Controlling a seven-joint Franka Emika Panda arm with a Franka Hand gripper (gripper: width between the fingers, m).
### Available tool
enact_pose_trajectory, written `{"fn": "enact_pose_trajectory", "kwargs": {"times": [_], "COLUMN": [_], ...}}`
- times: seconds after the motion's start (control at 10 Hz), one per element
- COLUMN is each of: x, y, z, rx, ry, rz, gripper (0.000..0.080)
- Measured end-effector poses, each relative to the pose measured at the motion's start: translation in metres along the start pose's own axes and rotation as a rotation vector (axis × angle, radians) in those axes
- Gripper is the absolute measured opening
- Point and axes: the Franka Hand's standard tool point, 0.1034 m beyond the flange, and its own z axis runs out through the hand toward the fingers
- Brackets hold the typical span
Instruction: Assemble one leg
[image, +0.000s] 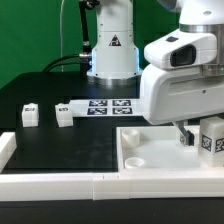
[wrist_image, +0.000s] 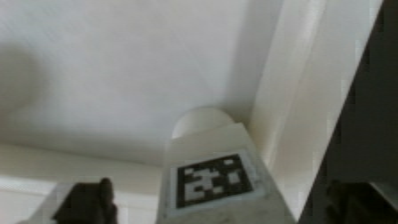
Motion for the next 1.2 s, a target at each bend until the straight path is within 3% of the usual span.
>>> {"fn": "enact_pose_trajectory", "kwargs": {"times": [0.1,0.2,0.3,0.6,0.9,1.2], "x": [0.0000,0.0000,0.0000,0.0003,0.0019,0.0018], "y": [0.0000,0.0001,0.0002,0.0008,-0.0017,-0.0080], "z": [0.0000,0.0000,0.0000,-0.0001,-0.0003,0.0013], "rx": [0.000,0.000,0.000,0.006,0.018,0.012], "ry": [0.000,0.000,0.000,0.002,0.007,0.016], "rz": [0.000,0.000,0.002,0.140,0.587,1.025], "gripper": [0.0398,0.0398,0.0288,0.0288,0.0288,0.0290]}}
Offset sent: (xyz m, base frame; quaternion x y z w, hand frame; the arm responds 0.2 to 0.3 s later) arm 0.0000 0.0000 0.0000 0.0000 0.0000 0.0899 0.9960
